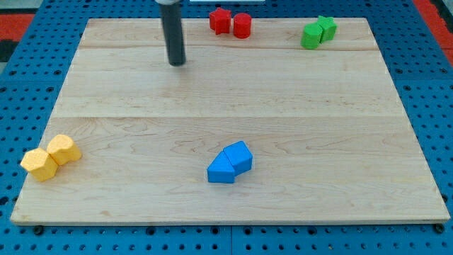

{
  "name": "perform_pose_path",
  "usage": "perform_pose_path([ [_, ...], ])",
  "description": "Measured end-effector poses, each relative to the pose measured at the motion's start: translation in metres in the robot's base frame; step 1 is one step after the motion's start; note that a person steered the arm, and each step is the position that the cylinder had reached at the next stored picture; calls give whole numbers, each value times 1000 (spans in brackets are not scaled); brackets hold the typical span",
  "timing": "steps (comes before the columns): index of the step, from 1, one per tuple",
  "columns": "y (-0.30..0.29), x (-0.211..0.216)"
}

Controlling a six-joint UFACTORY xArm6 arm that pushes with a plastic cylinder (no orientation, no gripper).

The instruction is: Push the red star and red circle towards the green circle

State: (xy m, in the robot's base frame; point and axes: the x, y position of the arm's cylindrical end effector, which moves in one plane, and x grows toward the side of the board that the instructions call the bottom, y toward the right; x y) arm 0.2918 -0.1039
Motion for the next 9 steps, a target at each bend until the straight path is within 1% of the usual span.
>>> perform_pose_path([
  [1, -1, -75],
  [2, -7, -98],
  [3, -2, -100],
  [4, 24, -100],
  [5, 77, -99],
  [6, 76, -98],
  [7, 98, -98],
  [8, 148, -83],
  [9, 121, -37],
])
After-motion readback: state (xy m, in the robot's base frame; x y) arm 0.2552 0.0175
